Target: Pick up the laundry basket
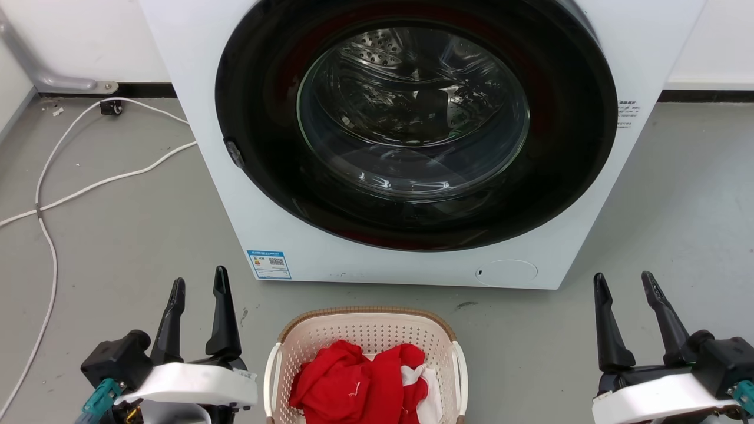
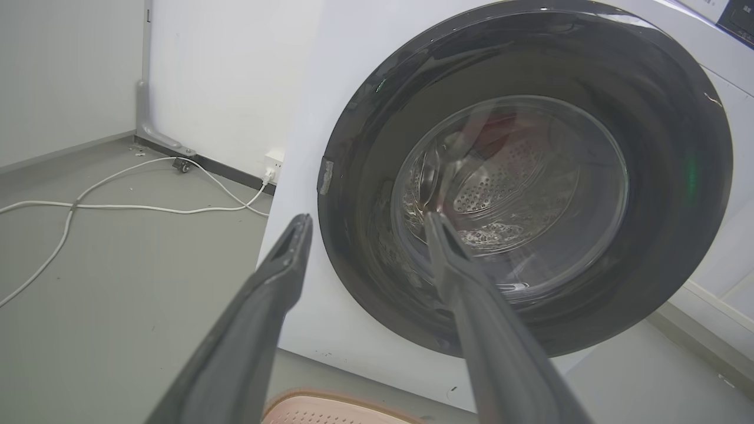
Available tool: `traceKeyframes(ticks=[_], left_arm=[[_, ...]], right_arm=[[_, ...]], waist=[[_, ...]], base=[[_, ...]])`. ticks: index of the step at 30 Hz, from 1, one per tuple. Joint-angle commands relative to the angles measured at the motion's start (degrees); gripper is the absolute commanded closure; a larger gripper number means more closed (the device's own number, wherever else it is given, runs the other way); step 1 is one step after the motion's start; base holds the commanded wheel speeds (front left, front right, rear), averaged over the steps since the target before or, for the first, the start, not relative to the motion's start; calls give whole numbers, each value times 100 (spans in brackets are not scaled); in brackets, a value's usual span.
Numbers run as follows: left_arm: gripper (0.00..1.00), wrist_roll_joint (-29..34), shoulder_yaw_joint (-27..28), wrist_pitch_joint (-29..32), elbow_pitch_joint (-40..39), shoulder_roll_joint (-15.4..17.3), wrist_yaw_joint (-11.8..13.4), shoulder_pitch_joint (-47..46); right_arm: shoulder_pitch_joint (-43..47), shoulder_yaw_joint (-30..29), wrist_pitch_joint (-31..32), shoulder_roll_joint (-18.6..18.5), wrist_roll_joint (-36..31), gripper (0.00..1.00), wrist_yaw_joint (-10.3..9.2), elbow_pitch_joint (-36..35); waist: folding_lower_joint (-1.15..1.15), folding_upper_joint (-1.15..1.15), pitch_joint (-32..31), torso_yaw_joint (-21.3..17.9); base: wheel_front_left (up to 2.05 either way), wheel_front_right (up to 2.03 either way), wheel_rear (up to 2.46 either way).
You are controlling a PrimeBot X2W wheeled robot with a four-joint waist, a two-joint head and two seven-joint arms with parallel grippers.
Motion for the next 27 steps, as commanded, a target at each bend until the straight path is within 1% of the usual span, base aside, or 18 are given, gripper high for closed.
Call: traceKeyframes(ticks=[1,27], left_arm=[[0,156,-5,-55,-73,16,34,32],[0,1473,-87,-369,-189,18,152,187]], right_arm=[[63,12,-51,10,-180,0,11,-91],[259,-39,-363,15,-1324,0,7,-256]], waist=[[-1,0,-2,1],[-1,0,42,-1]], base=[[0,0,0],[0,0,0]])
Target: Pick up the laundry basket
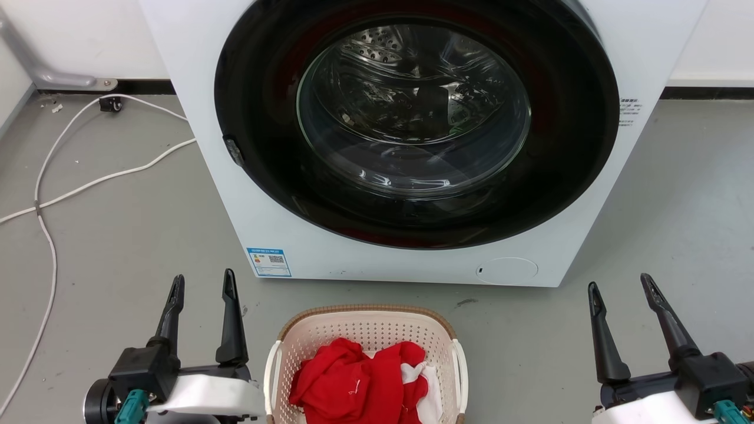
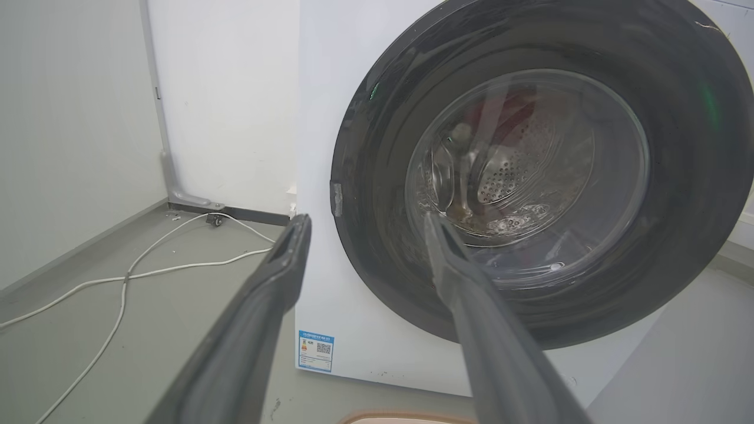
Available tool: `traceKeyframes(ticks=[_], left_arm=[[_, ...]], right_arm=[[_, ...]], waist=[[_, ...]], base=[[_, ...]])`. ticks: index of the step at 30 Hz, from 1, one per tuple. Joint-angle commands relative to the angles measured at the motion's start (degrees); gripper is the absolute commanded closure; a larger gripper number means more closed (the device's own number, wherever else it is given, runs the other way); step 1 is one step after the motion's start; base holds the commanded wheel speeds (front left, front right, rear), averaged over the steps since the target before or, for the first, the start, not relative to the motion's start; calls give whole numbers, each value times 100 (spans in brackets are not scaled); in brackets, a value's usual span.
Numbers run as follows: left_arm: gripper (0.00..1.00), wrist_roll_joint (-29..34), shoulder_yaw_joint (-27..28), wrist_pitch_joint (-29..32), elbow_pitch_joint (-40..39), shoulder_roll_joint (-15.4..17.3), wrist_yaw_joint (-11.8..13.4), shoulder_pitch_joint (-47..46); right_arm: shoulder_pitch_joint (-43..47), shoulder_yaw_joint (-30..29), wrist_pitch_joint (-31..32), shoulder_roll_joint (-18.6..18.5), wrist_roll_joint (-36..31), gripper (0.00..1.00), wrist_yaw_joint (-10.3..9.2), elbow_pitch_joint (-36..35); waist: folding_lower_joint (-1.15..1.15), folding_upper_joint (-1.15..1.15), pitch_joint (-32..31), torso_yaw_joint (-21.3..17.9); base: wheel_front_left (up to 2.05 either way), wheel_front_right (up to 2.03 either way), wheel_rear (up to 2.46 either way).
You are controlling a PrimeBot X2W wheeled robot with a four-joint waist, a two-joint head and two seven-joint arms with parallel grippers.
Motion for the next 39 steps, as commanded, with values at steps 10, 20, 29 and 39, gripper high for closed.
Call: traceKeyframes(ticks=[10,20,29,39], left_arm=[[0,511,-8,-140,-26,13,90,102],[0,526,10,-134,26,13,112,113],[0,515,7,-134,27,12,127,123],[0,542,14,-134,31,12,136,131]], right_arm=[[105,-24,-128,18,-311,0,-2,-42],[101,-107,-128,18,-10,0,-2,64],[89,-134,-128,18,329,0,-2,140],[75,-122,-128,18,412,0,-2,179]], waist=[[-1,0,25,-17],[-1,0,26,-9],[-1,0,46,-4],[-1,0,61,-7]], base=[[0,0,0],[0,0,0],[0,0,0],[0,0,0]])
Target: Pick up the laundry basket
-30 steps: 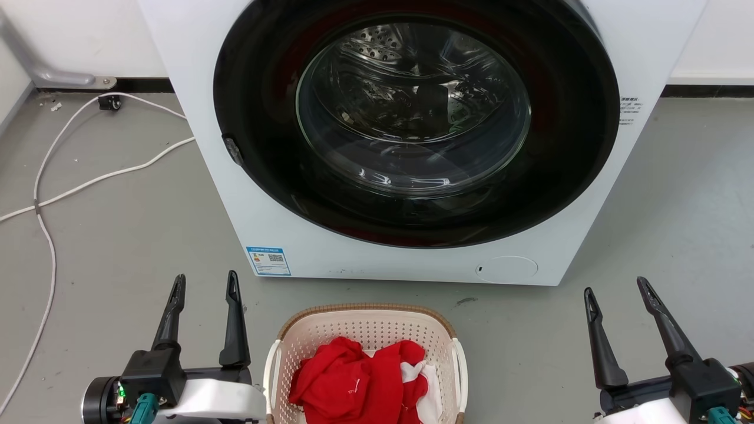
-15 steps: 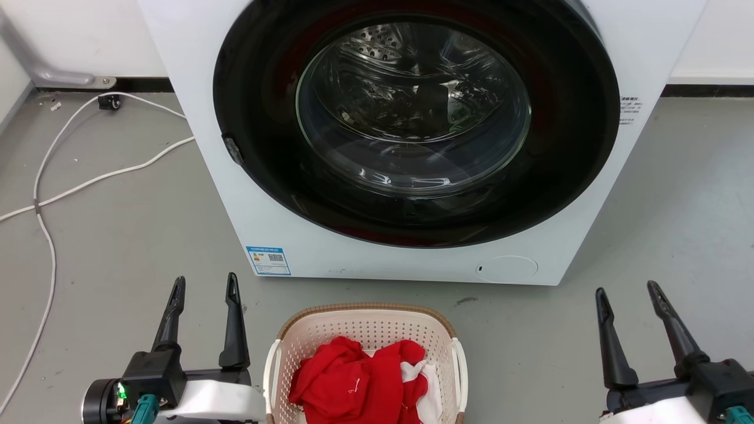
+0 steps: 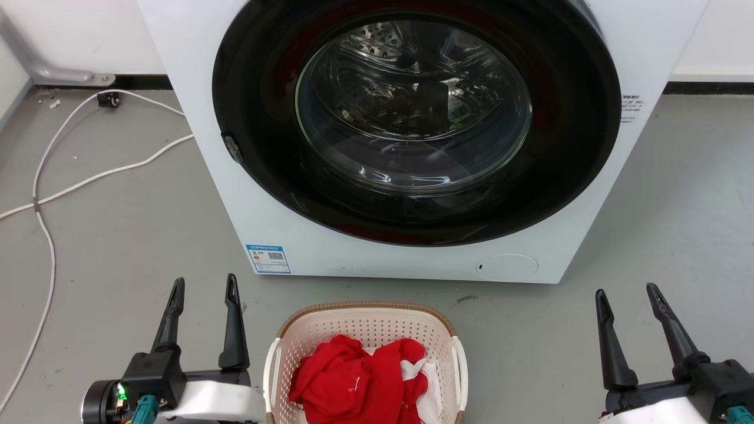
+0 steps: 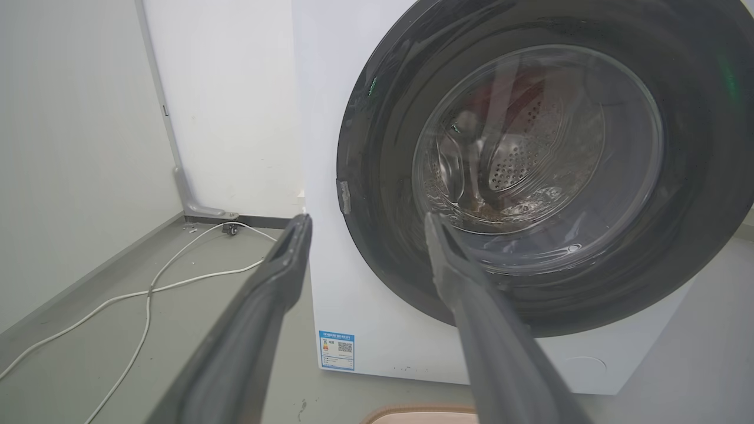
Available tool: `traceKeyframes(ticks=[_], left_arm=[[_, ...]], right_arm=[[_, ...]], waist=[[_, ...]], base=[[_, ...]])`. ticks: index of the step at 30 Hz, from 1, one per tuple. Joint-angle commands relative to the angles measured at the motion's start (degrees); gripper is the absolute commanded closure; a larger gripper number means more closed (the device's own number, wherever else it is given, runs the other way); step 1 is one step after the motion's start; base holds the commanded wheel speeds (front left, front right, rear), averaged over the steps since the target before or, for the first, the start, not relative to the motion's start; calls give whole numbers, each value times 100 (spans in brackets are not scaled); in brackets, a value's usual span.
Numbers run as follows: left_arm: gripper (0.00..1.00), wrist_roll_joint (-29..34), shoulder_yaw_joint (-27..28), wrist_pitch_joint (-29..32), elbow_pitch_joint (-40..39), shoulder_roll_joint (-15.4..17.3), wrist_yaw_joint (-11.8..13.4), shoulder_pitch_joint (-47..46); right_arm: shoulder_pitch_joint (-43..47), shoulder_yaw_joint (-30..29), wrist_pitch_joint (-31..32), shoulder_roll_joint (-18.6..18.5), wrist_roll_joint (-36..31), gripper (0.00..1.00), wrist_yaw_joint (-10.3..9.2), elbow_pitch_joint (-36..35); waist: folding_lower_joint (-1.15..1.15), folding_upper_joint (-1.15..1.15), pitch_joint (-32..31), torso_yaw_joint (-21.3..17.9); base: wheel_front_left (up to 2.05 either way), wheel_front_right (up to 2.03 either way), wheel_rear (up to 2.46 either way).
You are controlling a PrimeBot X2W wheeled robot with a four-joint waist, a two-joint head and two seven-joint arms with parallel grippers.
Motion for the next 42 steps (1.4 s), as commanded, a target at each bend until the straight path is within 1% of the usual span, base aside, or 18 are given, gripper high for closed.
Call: traceKeyframes(ticks=[1,21,25,31,36,42], left_arm=[[0,36,11,-18,2,9,10,64],[0,11,50,-18,44,9,22,21],[0,-22,101,-17,181,9,-35,-141],[0,33,228,-17,657,10,-212,-566],[0,111,378,-18,1324,14,-446,-1056],[0,200,519,-16,2142,128,-613,-1725]], right_arm=[[-2,4,-12,20,42,0,-4,15],[-47,46,-13,20,-20,0,-4,32],[-192,99,-12,20,-63,0,-4,131],[-637,326,-12,20,-194,0,-4,554],[-1186,512,-12,19,-219,0,-4,1180],[-1848,694,-12,19,-222,0,-4,1963]], waist=[[0,0,-1,2],[0,0,14,24],[0,0,119,17],[0,0,472,6],[0,0,889,-8],[0,0,1456,-51]], base=[[0,0,0],[0,0,0],[0,0,0],[0,0,0],[0,0,0],[0,0,0]])
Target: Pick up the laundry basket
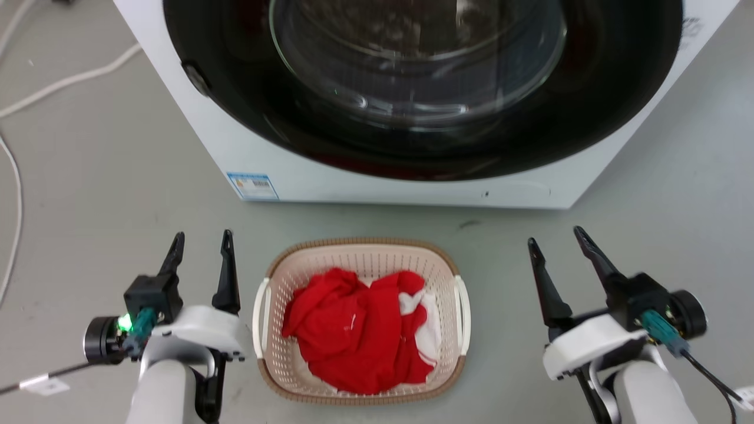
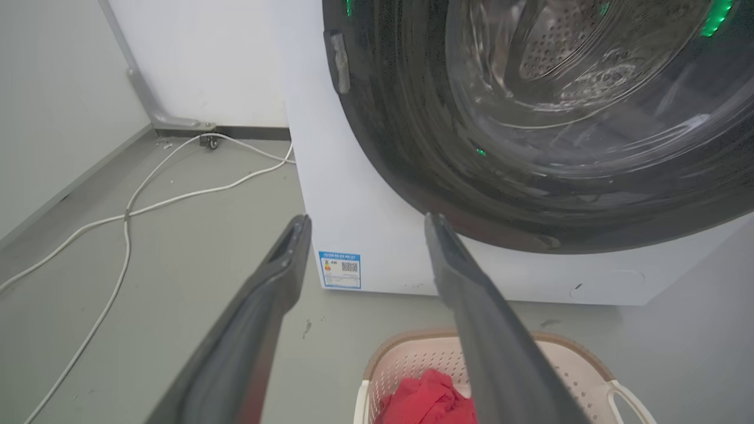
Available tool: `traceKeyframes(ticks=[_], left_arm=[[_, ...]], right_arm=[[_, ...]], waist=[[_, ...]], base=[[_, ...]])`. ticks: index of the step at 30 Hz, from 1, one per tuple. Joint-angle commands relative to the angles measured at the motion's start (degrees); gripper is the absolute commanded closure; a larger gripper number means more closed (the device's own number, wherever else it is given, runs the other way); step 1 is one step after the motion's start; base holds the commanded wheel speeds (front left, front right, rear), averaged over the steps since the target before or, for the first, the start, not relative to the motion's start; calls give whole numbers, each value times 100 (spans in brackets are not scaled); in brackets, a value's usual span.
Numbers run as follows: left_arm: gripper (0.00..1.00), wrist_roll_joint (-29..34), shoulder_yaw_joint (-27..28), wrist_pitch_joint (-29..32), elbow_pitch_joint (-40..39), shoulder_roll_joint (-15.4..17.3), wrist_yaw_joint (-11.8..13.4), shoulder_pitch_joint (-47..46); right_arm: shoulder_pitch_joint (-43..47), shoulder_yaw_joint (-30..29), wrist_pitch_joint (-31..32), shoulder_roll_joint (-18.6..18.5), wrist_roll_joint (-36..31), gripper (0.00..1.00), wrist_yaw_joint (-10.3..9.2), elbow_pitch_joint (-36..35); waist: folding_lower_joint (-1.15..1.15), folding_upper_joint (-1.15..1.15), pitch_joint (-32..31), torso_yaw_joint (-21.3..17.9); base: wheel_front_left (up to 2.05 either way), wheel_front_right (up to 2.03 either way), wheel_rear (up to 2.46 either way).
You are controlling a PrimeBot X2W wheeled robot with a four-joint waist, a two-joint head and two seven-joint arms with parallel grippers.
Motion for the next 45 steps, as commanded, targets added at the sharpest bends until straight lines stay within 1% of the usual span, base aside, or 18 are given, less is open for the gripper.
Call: traceKeyframes(ticks=[1,8,13,24,29,34,45], left_arm=[[0,51,22,-16,242,66,-48,-232],[0,140,14,-16,1211,230,-149,-933],[0,189,-32,-16,1799,274,-177,-1385],[0,190,-89,-16,2993,443,-224,-2202],[0,200,-131,-16,3343,487,-226,-2444],[0,209,-174,-16,3626,508,-200,-2664],[0,138,-217,-16,4044,467,-177,-2974]], right_arm=[[-223,82,-12,18,-45,0,-4,210],[-932,391,-12,17,-111,0,-4,1160],[-1387,546,-12,17,-142,0,-4,1720],[-2250,1125,-12,17,34,0,-4,2951],[-2551,1379,-13,16,89,0,-4,3291],[-2805,1498,-12,15,152,0,-4,3637],[-3246,1706,-11,15,243,0,-4,4104]], waist=[[0,0,350,-38],[0,0,1042,-91],[0,0,1507,-98],[0,0,2271,-105],[0,0,2568,-75],[0,0,2810,-46],[0,0,3299,17]], base=[[0,0,0],[0,0,0],[0,0,0],[0,0,0],[0,0,0],[0,0,0],[0,0,0]])
